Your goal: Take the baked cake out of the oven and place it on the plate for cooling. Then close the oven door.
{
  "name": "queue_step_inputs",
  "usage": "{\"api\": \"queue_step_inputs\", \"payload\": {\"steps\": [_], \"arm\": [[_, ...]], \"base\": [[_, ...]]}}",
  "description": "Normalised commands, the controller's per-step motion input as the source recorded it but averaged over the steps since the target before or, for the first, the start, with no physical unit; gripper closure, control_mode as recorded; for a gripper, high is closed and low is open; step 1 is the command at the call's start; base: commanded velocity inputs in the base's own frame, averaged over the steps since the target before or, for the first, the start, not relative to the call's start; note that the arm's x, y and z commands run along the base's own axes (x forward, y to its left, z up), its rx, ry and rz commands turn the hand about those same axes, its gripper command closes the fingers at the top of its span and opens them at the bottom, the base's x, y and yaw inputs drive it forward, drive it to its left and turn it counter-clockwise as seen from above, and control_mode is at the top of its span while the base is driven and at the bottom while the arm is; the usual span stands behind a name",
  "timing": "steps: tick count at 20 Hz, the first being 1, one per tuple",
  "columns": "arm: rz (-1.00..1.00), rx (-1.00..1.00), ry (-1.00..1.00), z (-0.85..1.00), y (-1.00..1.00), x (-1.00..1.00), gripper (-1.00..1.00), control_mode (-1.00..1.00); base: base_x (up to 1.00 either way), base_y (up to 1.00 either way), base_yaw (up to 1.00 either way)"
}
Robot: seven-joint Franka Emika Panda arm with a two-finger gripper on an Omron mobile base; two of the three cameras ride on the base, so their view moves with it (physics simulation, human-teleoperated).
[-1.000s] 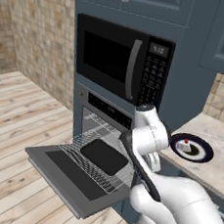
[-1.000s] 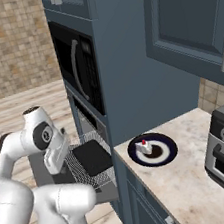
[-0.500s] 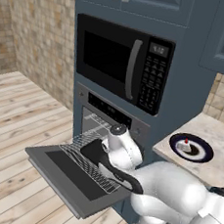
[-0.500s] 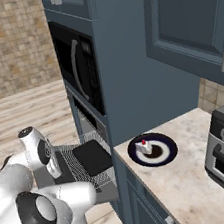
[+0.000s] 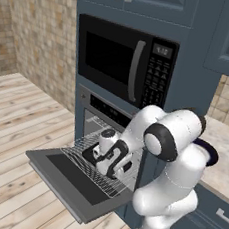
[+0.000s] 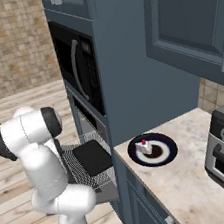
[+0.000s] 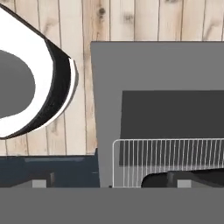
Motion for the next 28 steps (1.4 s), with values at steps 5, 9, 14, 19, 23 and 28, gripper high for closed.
{"api": "queue_step_inputs", "payload": {"steps": [5,9,14,19,23,28], "arm": [[0.00,-0.25,0.00,-0.63,0.58,0.99,-1.00,-1.00],[0.02,-0.21,-0.01,-0.66,0.38,0.92,-1.00,-1.00],[0.02,-0.03,0.01,-0.60,0.18,0.87,-1.00,-1.00],[0.00,0.00,0.09,-0.39,0.00,0.98,-1.00,-1.00],[0.01,0.00,0.13,-0.61,0.08,1.00,-1.00,-1.00],[0.04,0.00,0.10,-0.78,0.12,0.89,-1.00,-1.00]], "base": [[0.00,0.00,0.00],[0.00,0.00,0.00],[0.00,0.00,0.00],[0.00,0.00,0.00],[0.00,0.00,0.00],[0.00,0.00,0.00]]}}
